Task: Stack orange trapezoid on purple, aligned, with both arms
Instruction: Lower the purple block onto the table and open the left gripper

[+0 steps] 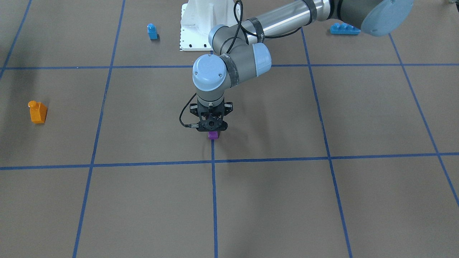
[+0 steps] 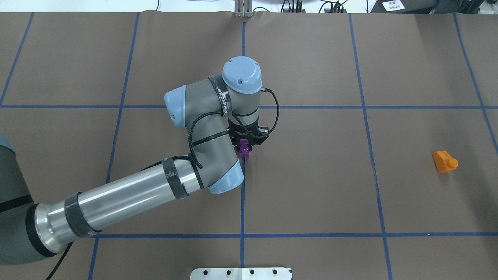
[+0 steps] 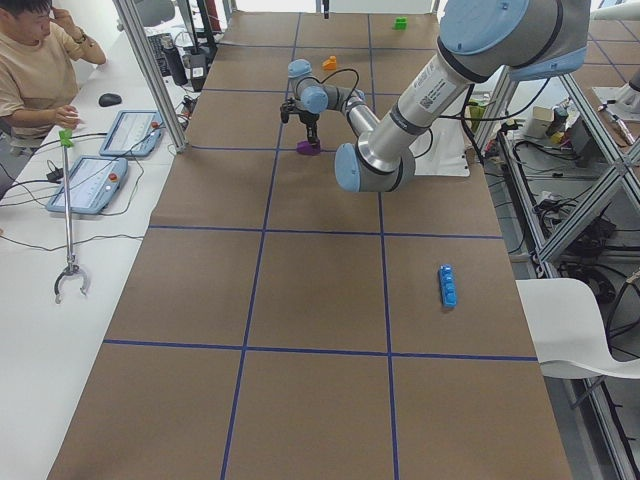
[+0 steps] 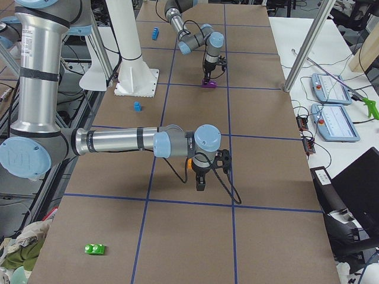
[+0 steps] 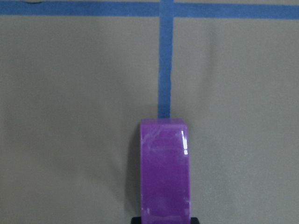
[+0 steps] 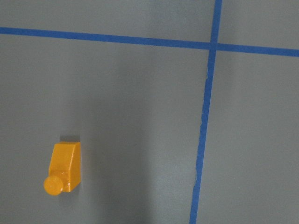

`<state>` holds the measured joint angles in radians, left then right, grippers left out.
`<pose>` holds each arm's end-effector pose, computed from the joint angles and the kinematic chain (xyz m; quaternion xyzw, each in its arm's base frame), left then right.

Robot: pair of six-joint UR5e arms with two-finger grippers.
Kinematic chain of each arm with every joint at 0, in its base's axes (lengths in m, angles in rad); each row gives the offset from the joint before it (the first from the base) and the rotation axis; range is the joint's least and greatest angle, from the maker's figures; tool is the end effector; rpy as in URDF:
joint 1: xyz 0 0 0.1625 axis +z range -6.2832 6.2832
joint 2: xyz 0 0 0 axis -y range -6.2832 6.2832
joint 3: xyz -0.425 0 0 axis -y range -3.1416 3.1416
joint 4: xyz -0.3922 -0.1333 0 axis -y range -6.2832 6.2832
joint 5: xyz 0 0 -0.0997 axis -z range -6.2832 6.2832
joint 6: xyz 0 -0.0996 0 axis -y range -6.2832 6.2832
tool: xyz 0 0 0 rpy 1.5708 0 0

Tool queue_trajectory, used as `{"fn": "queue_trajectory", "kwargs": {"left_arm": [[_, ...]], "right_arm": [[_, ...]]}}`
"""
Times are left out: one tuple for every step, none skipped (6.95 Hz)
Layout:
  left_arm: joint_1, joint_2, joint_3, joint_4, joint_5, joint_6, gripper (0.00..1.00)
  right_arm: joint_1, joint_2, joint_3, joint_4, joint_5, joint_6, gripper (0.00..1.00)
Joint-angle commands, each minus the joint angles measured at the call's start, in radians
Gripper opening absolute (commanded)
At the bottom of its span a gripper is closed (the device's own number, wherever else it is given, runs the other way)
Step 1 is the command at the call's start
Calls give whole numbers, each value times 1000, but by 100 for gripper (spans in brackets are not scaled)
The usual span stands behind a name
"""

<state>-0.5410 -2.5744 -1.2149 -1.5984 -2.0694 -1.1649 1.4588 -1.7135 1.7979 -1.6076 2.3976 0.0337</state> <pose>0.6448 -0.4873 0.1601 -0.0608 0.3919 0.0198 0.9178 0.0112 -0.4372 0.6127 -0.0075 -0.4021 -0.0454 0.9144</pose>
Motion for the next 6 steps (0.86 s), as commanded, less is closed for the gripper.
{"fn": "queue_trajectory", "kwargs": {"left_arm": [[3,0,0,-2,0,1,0],[3,0,0,0,0,-2,48],[3,0,-2,0,0,-5,99],[3,-1,-2,-2,0,-4,100],[-7,-3,-18,0,0,-6,100],[-36,3,-94,8,-14,1,100]], "right_arm": [[0,0,0,0,0,0,100],[0,0,0,0,0,0,100],[0,0,0,0,0,-1,100],[0,0,0,0,0,-3,100],[0,0,1,0,2,-5,100],[0,0,9,2,2,-5,100]]}}
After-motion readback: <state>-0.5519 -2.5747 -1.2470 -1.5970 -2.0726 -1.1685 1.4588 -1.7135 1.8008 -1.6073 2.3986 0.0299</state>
